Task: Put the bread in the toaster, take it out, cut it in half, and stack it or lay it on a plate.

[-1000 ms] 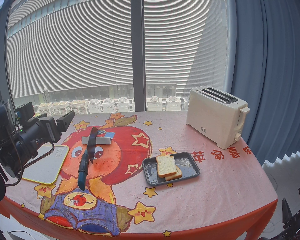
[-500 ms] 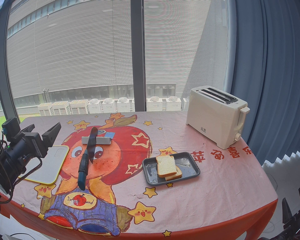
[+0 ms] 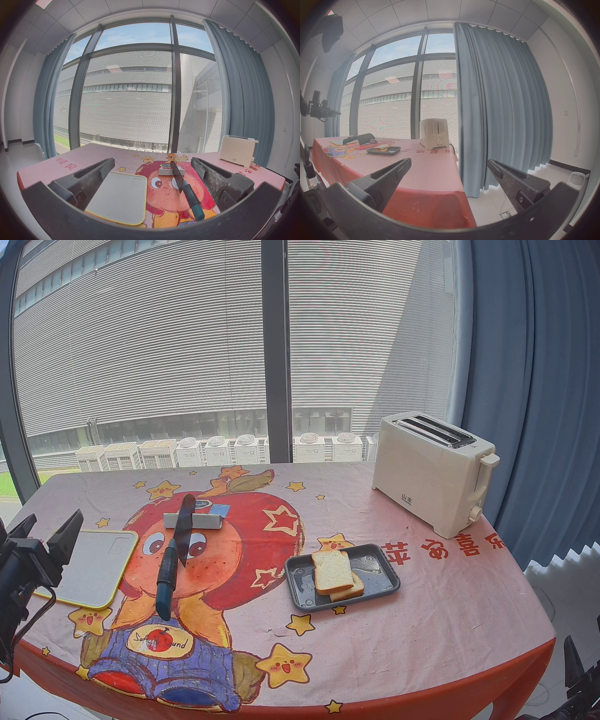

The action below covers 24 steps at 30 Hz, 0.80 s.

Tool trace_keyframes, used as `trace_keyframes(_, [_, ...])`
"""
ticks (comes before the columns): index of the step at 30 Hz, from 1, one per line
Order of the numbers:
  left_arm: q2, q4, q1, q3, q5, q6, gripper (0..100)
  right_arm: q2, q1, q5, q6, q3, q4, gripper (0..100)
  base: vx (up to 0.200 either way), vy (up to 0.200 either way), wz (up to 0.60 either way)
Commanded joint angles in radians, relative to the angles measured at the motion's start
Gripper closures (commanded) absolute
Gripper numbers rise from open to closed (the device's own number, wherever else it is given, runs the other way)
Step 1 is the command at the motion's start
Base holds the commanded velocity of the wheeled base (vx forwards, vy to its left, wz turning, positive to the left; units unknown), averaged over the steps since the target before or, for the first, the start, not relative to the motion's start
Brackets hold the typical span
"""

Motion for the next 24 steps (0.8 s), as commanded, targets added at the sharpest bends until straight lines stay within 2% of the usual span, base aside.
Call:
trace_keyframes(1, [-0.086,0.001,0.003,0.046,0.0,0.002,0,-0.016,-0.001,0.0,-0.001,0.018,0.0,0,0.0,0.0,0.0])
trace_keyframes(8, [-0.182,0.002,0.006,0.129,0.006,0.002,0,-0.016,0.0,0.0,-0.001,0.018,0.0,0,0.0,0.0,0.0])
trace_keyframes(13, [-0.278,0.002,0.075,0.208,0.003,0.002,0,-0.016,0.0,0.0,-0.001,0.018,0.0,0,0.0,0.0,0.0])
trace_keyframes(21, [-0.385,0.011,0.077,0.295,0.003,0.006,0,-0.016,-0.001,0.0,0.001,0.018,0.0,0,0.0,0.0,0.0])
trace_keyframes(24, [-0.44,0.047,0.077,0.297,0.002,0.007,0,-0.016,0.0,0.0,-0.001,0.018,0.0,0,0.0,0.0,0.0])
